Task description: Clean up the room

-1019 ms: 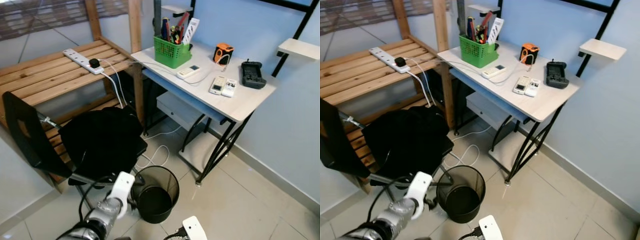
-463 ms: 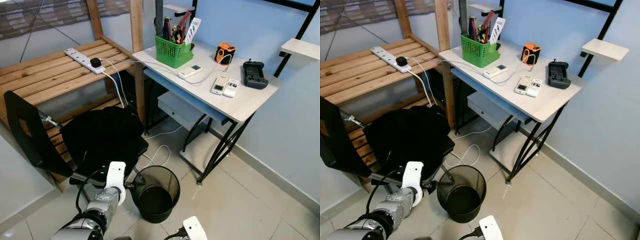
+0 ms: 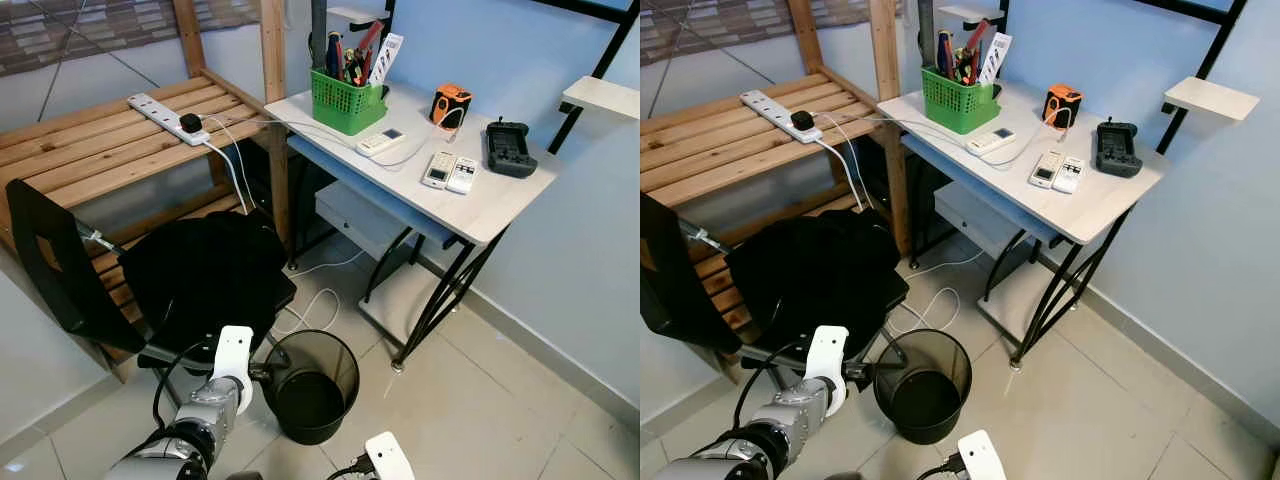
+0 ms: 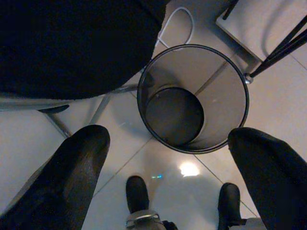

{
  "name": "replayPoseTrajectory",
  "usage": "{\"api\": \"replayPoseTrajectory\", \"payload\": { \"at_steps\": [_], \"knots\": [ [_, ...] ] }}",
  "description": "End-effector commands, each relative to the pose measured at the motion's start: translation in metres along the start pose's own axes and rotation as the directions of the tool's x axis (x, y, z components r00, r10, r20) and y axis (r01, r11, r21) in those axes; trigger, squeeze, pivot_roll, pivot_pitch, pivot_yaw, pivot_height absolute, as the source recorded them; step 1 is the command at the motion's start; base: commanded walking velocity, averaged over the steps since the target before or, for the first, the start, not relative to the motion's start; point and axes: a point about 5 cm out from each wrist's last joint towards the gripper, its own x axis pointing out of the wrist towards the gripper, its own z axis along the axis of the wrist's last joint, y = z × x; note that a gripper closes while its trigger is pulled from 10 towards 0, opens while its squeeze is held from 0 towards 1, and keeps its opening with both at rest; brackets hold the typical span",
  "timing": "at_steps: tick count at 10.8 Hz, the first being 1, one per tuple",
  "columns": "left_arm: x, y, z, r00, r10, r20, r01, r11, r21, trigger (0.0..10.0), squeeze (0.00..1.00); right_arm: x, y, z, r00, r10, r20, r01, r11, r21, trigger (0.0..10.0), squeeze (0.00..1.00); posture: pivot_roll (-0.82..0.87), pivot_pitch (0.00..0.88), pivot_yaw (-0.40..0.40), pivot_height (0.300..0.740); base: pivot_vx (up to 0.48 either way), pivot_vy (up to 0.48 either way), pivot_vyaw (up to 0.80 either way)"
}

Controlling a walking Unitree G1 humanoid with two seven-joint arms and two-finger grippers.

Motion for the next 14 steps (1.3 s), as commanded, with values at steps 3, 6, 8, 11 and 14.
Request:
{"api": "replayPoseTrajectory", "payload": {
  "at_steps": [3, 6, 8, 11, 14],
  "knots": [
    [0.0001, -0.0002, 0.001, 1.0, -0.002, 0.002, 0.002, 1.0, 0.017, 10.0, 0.0, -0.024, -0.089, 0.0945, 0.866, -0.413, 0.282, 0.19, 0.794, 0.578, 10.0, 0.0, 0.07, 0.0, -0.019, 0.726, 0.0, 0.0, 0.0],
    [0.0001, -0.0002, 0.001, 1.0, -0.002, 0.002, 0.002, 1.0, 0.017, 10.0, 0.0, -0.024, -0.089, 0.0945, 0.866, -0.413, 0.282, 0.19, 0.794, 0.578, 10.0, 0.0, 0.07, 0.0, -0.019, 0.726, 0.0, 0.0, 0.0],
    [0.0001, -0.0002, 0.001, 1.0, -0.002, 0.002, 0.002, 1.0, 0.017, 10.0, 0.0, -0.024, -0.089, 0.0945, 0.866, -0.413, 0.282, 0.19, 0.794, 0.578, 10.0, 0.0, 0.07, 0.0, -0.019, 0.726, 0.0, 0.0, 0.0],
    [0.0001, -0.0002, 0.001, 1.0, -0.002, 0.002, 0.002, 1.0, 0.017, 10.0, 0.0, -0.024, -0.089, 0.0945, 0.866, -0.413, 0.282, 0.19, 0.794, 0.578, 10.0, 0.0, 0.07, 0.0, -0.019, 0.726, 0.0, 0.0, 0.0],
    [0.0001, -0.0002, 0.001, 1.0, -0.002, 0.002, 0.002, 1.0, 0.017, 10.0, 0.0, -0.024, -0.089, 0.0945, 0.866, -0.413, 0.282, 0.19, 0.794, 0.578, 10.0, 0.0, 0.07, 0.0, -0.019, 0.726, 0.0, 0.0, 0.0]
  ]
}}
